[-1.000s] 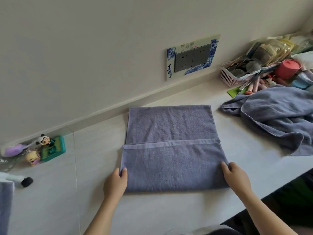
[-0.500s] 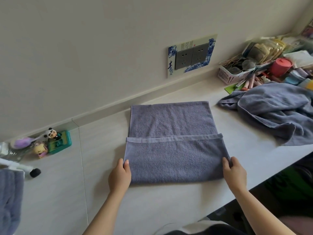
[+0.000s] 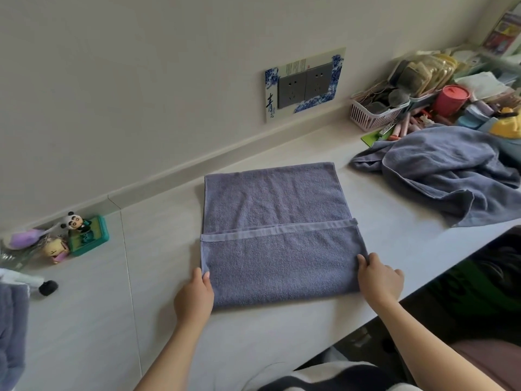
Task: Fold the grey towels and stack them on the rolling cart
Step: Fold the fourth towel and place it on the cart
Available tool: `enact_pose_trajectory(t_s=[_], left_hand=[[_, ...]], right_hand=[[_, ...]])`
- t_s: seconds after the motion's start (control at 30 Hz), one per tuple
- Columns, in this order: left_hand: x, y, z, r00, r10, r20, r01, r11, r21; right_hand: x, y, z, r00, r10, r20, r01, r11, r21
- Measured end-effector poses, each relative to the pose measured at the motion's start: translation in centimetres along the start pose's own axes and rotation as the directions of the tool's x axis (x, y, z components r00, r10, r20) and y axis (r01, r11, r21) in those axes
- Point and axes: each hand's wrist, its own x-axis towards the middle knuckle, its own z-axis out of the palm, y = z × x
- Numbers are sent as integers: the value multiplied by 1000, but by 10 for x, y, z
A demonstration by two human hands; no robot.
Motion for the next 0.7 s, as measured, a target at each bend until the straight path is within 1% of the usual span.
enact_pose_trajectory(t_s=[0.07, 0.1, 0.13, 0.2, 0.23, 0.27, 0.3, 0.37, 0.4, 0.43, 0.47, 0.53, 0.6, 0.7], left_hand=[[-1, 3, 1, 1000, -30, -6, 30, 1000, -3], [-1, 3, 1, 999, -31, -37, 30, 999, -21], [-1, 3, 3, 997, -13, -77, 9, 999, -46], [-1, 5, 9, 981, 61, -185, -64, 998, -15], [-1, 10, 11, 964, 118, -238, -120, 993, 3], [-2, 18, 12, 945, 200, -259, -201, 979, 23], [-5, 28, 13, 920, 304, -246, -301, 952, 50], [-14, 49, 23, 839, 516, -173, -515, 855, 56], [-19, 58, 30, 800, 589, -117, -588, 808, 47], [-25, 66, 36, 772, 632, -57, -631, 775, 42], [-30, 70, 42, 759, 651, -1, -651, 758, 40], [-34, 65, 49, 759, 647, 75, -651, 756, 71], [-32, 50, 48, 787, 610, 90, -617, 779, 109], [-24, 20, 38, 843, 533, 72, -538, 838, 90]], right_hand=[[1, -2, -4, 1000, 3, 18, -2, 999, -44], [0, -2, -5, 1000, 4, 13, -4, 999, -36], [-1, -2, -6, 1000, -4, -6, 4, 1000, -11], [-6, -4, -3, 997, -64, -52, 67, 995, 73], [-9, -6, -1, 990, -123, -70, 130, 986, 107], [-12, -10, 1, 974, -205, -92, 215, 970, 111], [-16, -16, 4, 948, -298, -109, 308, 947, 88], [-26, -30, 9, 882, -469, -55, 471, 880, 57], [-31, -36, 14, 843, -537, -24, 538, 841, 53], [-35, -40, 19, 806, -592, 16, 591, 805, 48], [-39, -43, 23, 774, -630, 55, 629, 776, 36], [-41, -38, 30, 758, -644, 108, 647, 762, 5], [-36, -26, 30, 783, -609, 130, 615, 789, -10], [-25, -6, 23, 844, -519, 135, 525, 851, -13]])
